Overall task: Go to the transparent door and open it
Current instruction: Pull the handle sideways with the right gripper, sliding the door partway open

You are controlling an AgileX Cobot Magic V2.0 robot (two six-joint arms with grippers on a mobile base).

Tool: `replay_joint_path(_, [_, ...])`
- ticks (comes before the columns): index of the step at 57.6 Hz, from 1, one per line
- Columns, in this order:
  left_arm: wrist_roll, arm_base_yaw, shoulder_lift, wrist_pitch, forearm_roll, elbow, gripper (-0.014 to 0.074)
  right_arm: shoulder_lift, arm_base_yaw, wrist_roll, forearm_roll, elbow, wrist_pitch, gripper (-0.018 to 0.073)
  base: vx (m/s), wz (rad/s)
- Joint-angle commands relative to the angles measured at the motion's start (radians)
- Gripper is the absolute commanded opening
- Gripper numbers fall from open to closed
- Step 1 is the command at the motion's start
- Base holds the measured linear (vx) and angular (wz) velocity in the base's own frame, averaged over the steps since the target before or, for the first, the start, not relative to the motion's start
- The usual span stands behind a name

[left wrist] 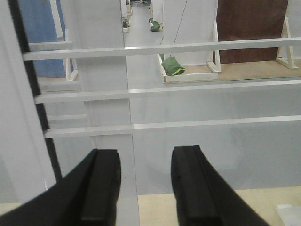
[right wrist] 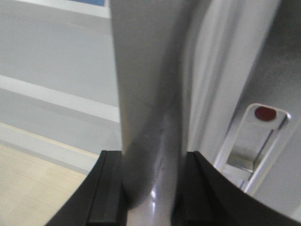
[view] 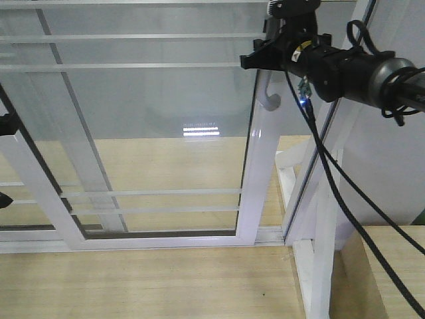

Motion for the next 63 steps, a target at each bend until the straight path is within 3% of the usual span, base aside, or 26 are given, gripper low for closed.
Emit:
replay_joint_path(1, [-0.011, 0.000, -0.012, -0.091, 0.000, -0.034, 0.0405, -0.022, 0.008, -0.020, -0.006, -0.071, -0.233, 0.0071, 0.00, 0.00])
replay_joint_path(42, [-0.011, 0.000, -0.012, -0.091, 0.000, -0.034, 0.0405, -0.022, 0.137, -0.023, 0.009, -0.074, -0.251, 0.0099, 0.01, 0.03])
replay_joint_path(49, [-0.011, 0.000, -0.012, -0.091, 0.000, -0.034, 0.0405, -0.030, 0.137, -0.014, 0.009, -0.074, -0.180, 0.0185, 0.00, 0.00])
replay_joint_path(63, [-0.011, 0.000, -0.012, -0.091, 0.000, -0.034, 0.0405, -0.079, 0.137, 0.052, 0.070, -0.074, -0.083, 0.0522, 0.00, 0.00])
